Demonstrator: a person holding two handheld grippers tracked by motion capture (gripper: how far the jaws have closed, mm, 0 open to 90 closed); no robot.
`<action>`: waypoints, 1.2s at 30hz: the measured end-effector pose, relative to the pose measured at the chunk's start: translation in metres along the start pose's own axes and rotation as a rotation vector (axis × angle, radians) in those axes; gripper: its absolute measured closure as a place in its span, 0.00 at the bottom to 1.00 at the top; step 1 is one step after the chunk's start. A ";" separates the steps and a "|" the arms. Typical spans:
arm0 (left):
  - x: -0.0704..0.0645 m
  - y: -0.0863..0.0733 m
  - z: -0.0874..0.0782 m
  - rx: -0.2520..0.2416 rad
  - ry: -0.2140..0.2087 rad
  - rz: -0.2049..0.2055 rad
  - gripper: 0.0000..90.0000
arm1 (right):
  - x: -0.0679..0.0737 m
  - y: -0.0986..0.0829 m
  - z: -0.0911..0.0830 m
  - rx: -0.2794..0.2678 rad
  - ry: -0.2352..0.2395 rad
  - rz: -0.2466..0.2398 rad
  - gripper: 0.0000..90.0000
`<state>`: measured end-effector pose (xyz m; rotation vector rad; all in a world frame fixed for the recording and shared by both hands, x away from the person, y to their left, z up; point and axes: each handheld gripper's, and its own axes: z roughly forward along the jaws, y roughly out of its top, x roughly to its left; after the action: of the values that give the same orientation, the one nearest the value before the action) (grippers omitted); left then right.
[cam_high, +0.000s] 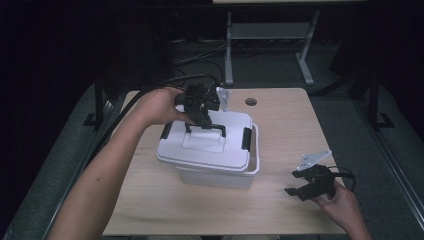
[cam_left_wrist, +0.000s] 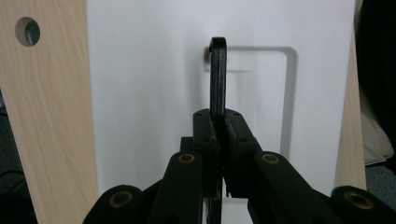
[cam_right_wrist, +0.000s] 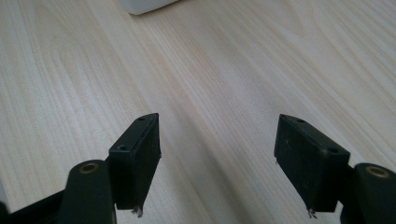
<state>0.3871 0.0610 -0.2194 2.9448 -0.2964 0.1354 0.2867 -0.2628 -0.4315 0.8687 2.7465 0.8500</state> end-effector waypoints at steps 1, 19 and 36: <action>0.000 0.001 0.001 0.002 -0.003 0.001 0.95 | 0.000 0.000 0.000 0.000 0.001 0.000 0.34; 0.008 0.020 0.021 -0.001 -0.013 -0.003 0.95 | 0.000 0.000 -0.002 -0.007 0.001 -0.001 0.34; 0.013 0.029 0.035 0.020 -0.021 -0.031 0.95 | 0.000 0.000 -0.002 -0.009 0.005 0.000 0.34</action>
<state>0.3963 0.0240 -0.2471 2.9708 -0.2544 0.1039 0.2861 -0.2640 -0.4301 0.8657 2.7446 0.8656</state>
